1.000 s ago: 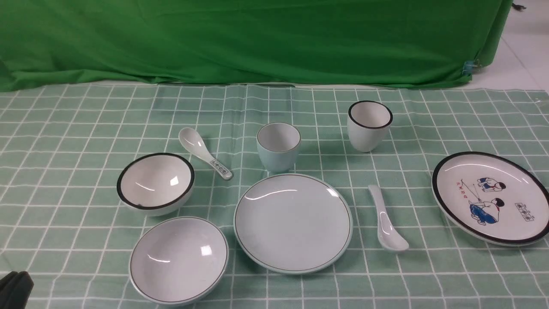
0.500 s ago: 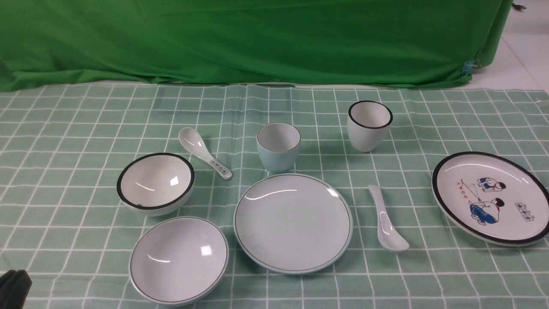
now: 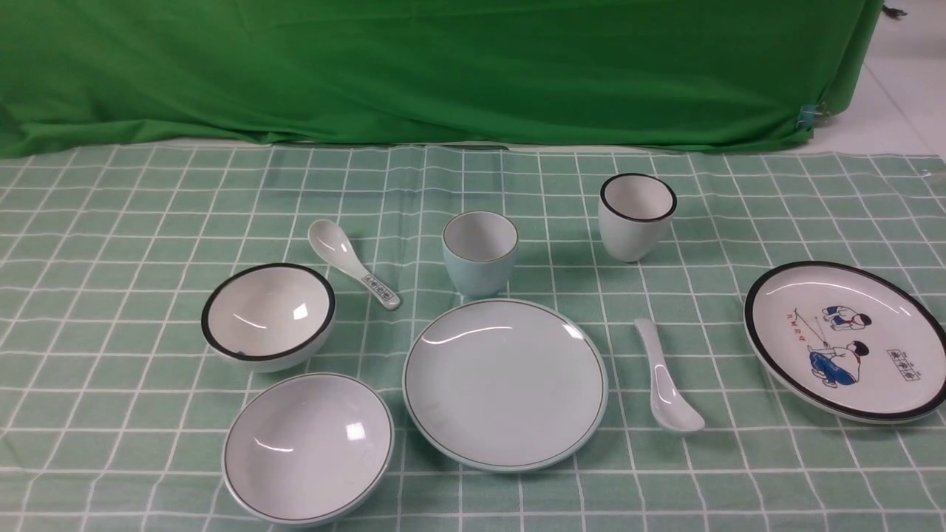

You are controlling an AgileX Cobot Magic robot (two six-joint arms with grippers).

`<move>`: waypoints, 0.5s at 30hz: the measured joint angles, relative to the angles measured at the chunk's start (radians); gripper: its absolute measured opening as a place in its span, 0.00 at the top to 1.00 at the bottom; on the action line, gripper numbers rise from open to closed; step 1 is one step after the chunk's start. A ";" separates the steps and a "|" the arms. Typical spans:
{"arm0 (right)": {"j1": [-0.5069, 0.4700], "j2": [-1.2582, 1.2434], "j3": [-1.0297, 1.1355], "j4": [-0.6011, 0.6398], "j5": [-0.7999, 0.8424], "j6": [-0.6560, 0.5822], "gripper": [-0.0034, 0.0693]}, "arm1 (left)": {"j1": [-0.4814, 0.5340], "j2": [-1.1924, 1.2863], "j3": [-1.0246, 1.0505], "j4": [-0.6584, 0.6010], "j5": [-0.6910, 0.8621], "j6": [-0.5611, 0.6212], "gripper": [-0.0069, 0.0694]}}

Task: Place the bowls on the plates on the blue tablecloth, put the cups on the bowls, and place the spoons in the cups.
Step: 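Reach toward the plain white bowl and position the gripper at its rim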

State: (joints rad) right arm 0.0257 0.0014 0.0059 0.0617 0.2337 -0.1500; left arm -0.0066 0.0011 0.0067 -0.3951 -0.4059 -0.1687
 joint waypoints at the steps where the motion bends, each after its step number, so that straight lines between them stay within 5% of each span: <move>1: 0.000 0.000 0.000 0.024 -0.014 0.036 0.62 | 0.000 0.000 0.000 0.007 -0.050 -0.037 0.89; 3: 0.000 0.000 0.000 0.092 -0.081 0.130 0.62 | 0.000 0.000 -0.022 0.009 -0.096 -0.111 0.89; 6: 0.000 0.000 0.000 0.149 -0.208 0.287 0.62 | 0.000 0.042 -0.207 0.034 0.038 -0.150 0.89; 15: 0.000 0.000 0.000 0.164 -0.411 0.350 0.62 | 0.000 0.596 -0.792 0.188 0.999 -0.034 0.89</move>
State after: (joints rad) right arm 0.0257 0.0014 0.0059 0.2262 -0.1774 0.2000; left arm -0.0063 0.5966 -0.7855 -0.2073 0.5930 -0.2029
